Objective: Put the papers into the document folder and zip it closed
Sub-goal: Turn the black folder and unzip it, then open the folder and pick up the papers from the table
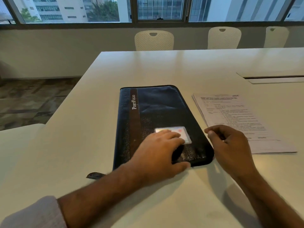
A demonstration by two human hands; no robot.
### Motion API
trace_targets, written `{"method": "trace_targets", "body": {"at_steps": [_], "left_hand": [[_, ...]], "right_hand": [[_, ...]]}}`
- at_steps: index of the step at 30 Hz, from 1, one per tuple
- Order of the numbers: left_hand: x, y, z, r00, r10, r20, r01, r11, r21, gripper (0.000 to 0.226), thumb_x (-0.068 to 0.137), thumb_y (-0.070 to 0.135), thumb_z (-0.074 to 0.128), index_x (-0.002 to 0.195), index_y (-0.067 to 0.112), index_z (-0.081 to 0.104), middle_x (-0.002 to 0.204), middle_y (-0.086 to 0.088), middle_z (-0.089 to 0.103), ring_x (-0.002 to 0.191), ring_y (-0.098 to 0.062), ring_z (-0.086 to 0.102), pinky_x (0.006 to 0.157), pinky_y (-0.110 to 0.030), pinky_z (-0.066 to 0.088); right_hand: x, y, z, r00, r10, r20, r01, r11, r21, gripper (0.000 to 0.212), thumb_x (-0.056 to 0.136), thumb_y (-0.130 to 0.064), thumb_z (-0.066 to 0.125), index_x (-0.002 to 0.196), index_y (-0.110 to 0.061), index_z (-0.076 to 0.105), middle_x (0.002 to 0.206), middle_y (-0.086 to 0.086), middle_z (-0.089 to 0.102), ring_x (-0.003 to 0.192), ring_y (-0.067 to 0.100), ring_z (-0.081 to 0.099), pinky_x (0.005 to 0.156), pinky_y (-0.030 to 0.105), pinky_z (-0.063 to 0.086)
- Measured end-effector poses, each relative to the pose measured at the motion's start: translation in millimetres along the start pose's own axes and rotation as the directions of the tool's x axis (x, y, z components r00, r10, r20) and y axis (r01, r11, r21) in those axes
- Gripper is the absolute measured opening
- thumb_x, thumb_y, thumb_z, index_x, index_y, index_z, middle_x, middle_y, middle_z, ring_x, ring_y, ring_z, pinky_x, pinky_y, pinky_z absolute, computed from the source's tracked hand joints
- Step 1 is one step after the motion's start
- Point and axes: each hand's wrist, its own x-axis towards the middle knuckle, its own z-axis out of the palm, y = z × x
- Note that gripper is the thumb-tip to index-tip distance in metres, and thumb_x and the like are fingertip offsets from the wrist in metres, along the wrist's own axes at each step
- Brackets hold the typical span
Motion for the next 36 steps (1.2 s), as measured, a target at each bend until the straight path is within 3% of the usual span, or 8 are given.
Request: {"method": "trace_targets", "body": {"at_steps": [4,7,12,18,22,27,30,36], "left_hand": [[21,18,23,0.987,-0.118,0.112,0.102,0.985,0.136,0.089,0.076,0.08,0.048,0.148,0.033,0.025,0.16,-0.006,0.024,0.148,-0.033,0.011,0.116,-0.048,0.008],[26,23,30,0.978,-0.15,0.147,0.116,0.97,0.213,0.089,0.081,0.08,0.04,0.151,0.03,0.018,0.161,-0.015,0.017,0.148,-0.039,0.01,0.115,-0.049,0.005],[19,33,24,0.988,-0.044,0.146,-0.009,0.939,0.343,0.064,0.098,0.058,0.02,0.15,0.021,0.025,0.154,-0.02,0.032,0.14,-0.039,0.034,0.113,-0.049,0.024],[12,43,-10,0.957,0.155,-0.246,-0.088,0.961,0.261,0.047,0.103,0.035,0.033,0.134,0.008,0.054,0.127,-0.02,0.064,0.107,-0.032,0.068,0.084,-0.044,0.058],[4,35,-38,0.827,0.186,-0.531,-0.134,0.982,0.135,0.039,0.1,0.021,0.046,0.135,0.007,0.047,0.118,-0.016,0.068,0.086,-0.023,0.07,0.069,-0.031,0.059],[-8,21,-69,0.62,0.277,-0.734,-0.136,0.959,0.247,0.031,0.1,0.004,0.044,0.129,0.014,0.049,0.142,-0.012,0.039,0.129,-0.027,0.048,0.093,-0.041,0.053],[-11,16,-93,0.537,0.335,-0.774,-0.046,0.928,0.37,0.032,0.093,-0.006,0.055,0.119,0.01,0.061,0.137,-0.013,0.04,0.129,-0.032,0.043,0.1,-0.046,0.046],[-21,1,-138,0.61,0.181,-0.771,0.2,0.907,0.372,0.049,0.105,0.019,0.027,0.105,0.001,0.073,0.127,-0.021,0.061,0.127,-0.036,0.047,0.099,-0.05,0.045]], "right_hand": [[2,13,-6,0.997,0.067,0.038,-0.069,0.996,0.063,0.018,0.094,-0.009,0.054,0.098,-0.024,0.064,0.087,-0.013,0.062,0.083,0.005,0.06,0.062,0.01,0.039],[2,20,-8,0.987,0.124,0.097,-0.139,0.977,0.161,0.022,0.094,-0.008,0.054,0.103,-0.026,0.062,0.095,-0.007,0.065,0.09,0.011,0.062,0.065,0.013,0.046],[6,16,-11,0.983,0.152,0.105,-0.18,0.919,0.352,0.024,0.094,-0.009,0.054,0.093,-0.031,0.061,0.093,-0.006,0.066,0.079,0.004,0.066,0.049,0.005,0.046],[14,2,-9,0.981,0.058,0.188,-0.136,0.89,0.436,0.019,0.096,-0.011,0.051,0.099,-0.019,0.069,0.093,-0.001,0.073,0.087,0.011,0.07,0.069,0.024,0.056],[20,-10,5,0.953,-0.015,0.302,-0.076,0.956,0.285,0.017,0.094,-0.016,0.056,0.097,-0.028,0.068,0.088,-0.008,0.072,0.082,0.007,0.069,0.068,0.02,0.054],[19,-23,29,0.835,-0.124,0.536,0.145,0.989,0.003,0.026,0.093,-0.032,0.057,0.118,-0.03,0.056,0.103,-0.007,0.064,0.089,0.007,0.063,0.079,0.024,0.053],[17,-29,43,0.775,-0.219,0.593,0.329,0.941,-0.083,0.043,0.09,-0.04,0.058,0.13,-0.025,0.05,0.125,-0.007,0.054,0.107,0.006,0.054,0.096,0.03,0.048],[4,-19,66,0.687,-0.288,0.667,0.572,0.781,-0.252,0.079,0.086,-0.073,0.019,0.151,-0.028,0.013,0.16,-0.005,0.011,0.146,0.011,0.003,0.112,0.028,0.002]]}}
